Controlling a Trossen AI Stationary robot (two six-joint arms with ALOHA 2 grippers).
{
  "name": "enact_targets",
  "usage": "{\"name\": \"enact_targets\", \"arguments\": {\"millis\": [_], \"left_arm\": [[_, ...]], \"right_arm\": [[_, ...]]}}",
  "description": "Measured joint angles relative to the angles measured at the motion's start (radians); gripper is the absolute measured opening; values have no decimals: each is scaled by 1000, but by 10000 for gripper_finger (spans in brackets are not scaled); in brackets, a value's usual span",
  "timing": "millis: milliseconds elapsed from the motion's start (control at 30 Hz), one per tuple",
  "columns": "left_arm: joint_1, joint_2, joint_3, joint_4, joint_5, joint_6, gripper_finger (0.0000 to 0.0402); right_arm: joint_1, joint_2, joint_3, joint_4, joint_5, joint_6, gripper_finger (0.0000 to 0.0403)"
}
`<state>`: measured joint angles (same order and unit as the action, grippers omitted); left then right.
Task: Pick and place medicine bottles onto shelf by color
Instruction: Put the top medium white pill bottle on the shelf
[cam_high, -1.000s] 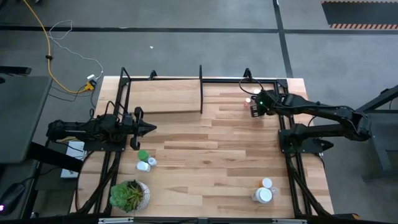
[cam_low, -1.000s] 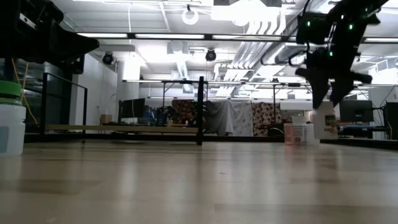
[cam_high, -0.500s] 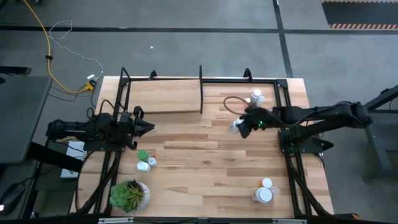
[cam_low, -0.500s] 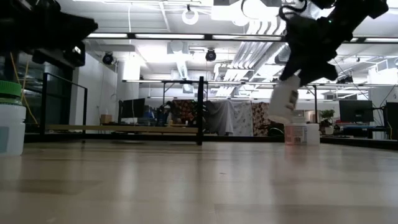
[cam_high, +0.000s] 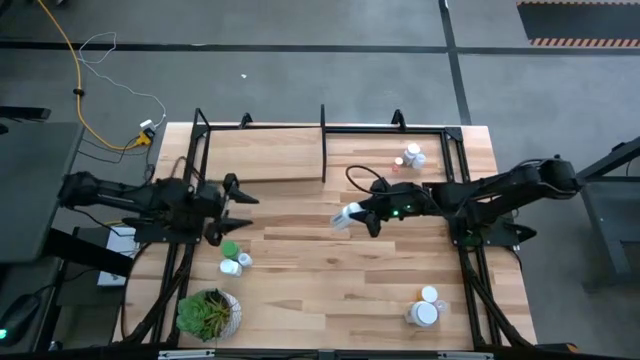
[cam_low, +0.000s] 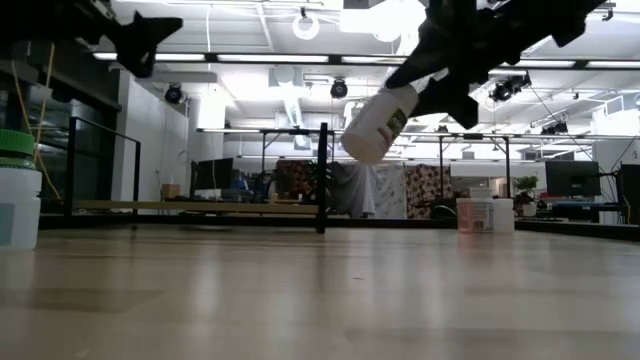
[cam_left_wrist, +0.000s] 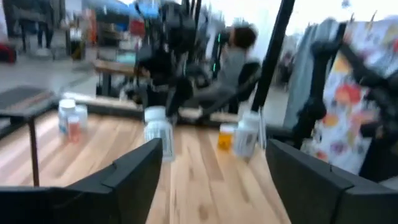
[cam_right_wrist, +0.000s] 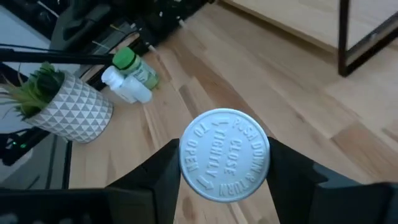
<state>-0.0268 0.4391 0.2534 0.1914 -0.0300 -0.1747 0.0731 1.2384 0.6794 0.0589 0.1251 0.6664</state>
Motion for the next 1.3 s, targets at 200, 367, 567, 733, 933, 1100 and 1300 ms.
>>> {"name": "enact_targets", "arguments": {"millis": [200,367,567,733,933,1100,1300], "left_arm": [[-36,222,94,-9,-113,3,289],[-36,341,119,-7,-139,-41,289],[-36,473,119,76,-139,-103,289],[-36,577,119,165,-137,-93,289],[-36,636,119,177,-59,-95,289],[-36,654,119,204,-53,-102,289],[-35,660,119,237,-7,-103,289]], "right_arm": [[23,109,123,8,-12,-102,178],[45,242,275,-15,-40,-211,178],[53,419,481,-87,-40,-331,178],[51,537,644,-181,-40,-390,178],[51,605,794,-274,-40,-446,178],[52,624,835,-278,-40,-466,178],[53,625,830,-242,-51,-466,178]]}}
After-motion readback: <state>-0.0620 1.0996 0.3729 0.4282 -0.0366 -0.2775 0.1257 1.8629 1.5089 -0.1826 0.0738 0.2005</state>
